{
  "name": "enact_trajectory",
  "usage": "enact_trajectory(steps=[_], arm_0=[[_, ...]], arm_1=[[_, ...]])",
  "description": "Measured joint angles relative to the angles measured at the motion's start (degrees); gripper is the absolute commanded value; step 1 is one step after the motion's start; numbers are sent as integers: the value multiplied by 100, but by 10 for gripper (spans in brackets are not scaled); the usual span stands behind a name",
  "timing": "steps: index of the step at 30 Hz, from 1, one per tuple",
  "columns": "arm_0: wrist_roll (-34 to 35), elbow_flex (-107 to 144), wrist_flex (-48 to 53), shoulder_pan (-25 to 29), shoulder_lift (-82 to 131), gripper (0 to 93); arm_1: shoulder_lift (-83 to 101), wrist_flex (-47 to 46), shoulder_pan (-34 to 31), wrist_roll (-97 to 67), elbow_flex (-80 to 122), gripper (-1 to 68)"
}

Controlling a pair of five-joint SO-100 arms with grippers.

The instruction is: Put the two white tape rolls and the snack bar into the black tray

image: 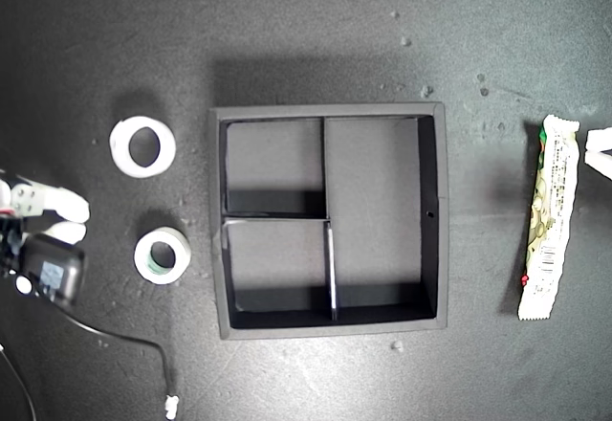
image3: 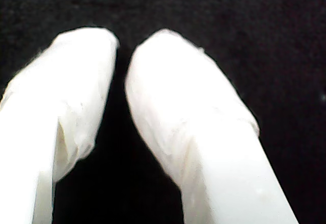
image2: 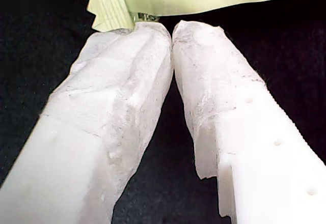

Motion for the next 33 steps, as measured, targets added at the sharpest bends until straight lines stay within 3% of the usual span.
enact_trajectory(steps=[4, 7, 19, 23, 28, 30, 33], arm_0=[[729, -563, 114, -492, 0, 95], [1239, -835, 26, -738, 0, 119], [2224, -1301, -563, -914, -35, 131], [2452, -1644, -888, -1125, -633, 132], [2742, -2136, -1327, -1318, -1942, 136], [2804, -2294, -1441, -1354, -2443, 138], [2856, -2470, -1547, -1406, -2944, 138]], arm_1=[[0, 211, -26, 0, -606, 11], [-9, 387, -26, 0, -1099, 130], [-9, 536, -35, 0, -1459, 233], [-9, 264, -123, 0, -1468, 232], [-18, -141, -211, 0, -1802, 168], [-35, -53, -378, -53, -2083, 223], [-26, 308, -642, -1907, -2382, 289]])
